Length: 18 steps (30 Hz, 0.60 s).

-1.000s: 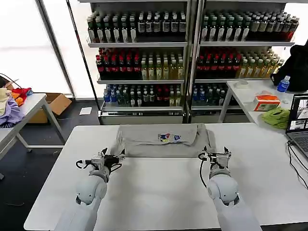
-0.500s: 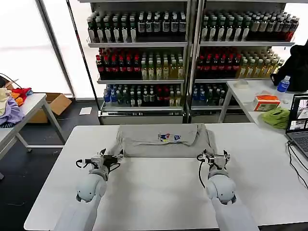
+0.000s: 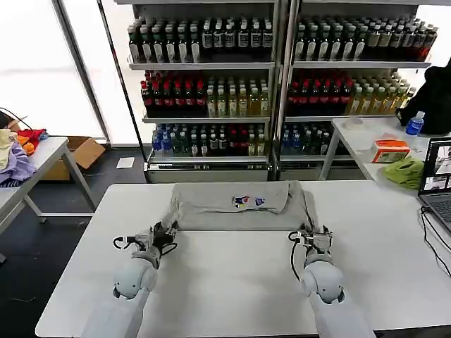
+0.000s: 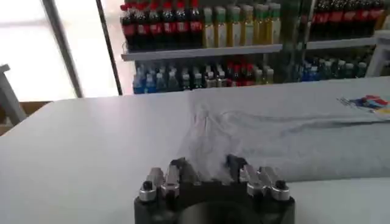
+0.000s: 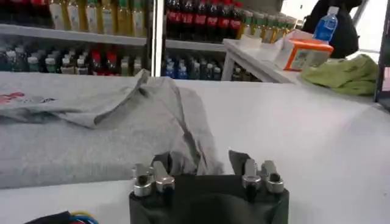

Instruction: Fold and organize the clothes.

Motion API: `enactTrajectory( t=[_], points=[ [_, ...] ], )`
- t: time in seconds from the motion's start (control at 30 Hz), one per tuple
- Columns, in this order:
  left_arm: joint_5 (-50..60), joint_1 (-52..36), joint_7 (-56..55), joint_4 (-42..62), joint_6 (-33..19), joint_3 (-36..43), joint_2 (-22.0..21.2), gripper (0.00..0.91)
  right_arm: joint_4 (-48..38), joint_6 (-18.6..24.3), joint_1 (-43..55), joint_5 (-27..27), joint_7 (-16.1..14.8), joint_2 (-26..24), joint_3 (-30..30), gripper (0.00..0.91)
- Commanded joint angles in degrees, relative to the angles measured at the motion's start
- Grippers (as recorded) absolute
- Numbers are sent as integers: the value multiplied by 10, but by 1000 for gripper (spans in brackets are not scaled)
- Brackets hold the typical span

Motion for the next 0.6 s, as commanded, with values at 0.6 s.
enactTrajectory(
  t=[0.6],
  points=[
    [24,48,16,-49,4,-2,7,0,22,28,-57,52,-7,1,7,0]
  ],
)
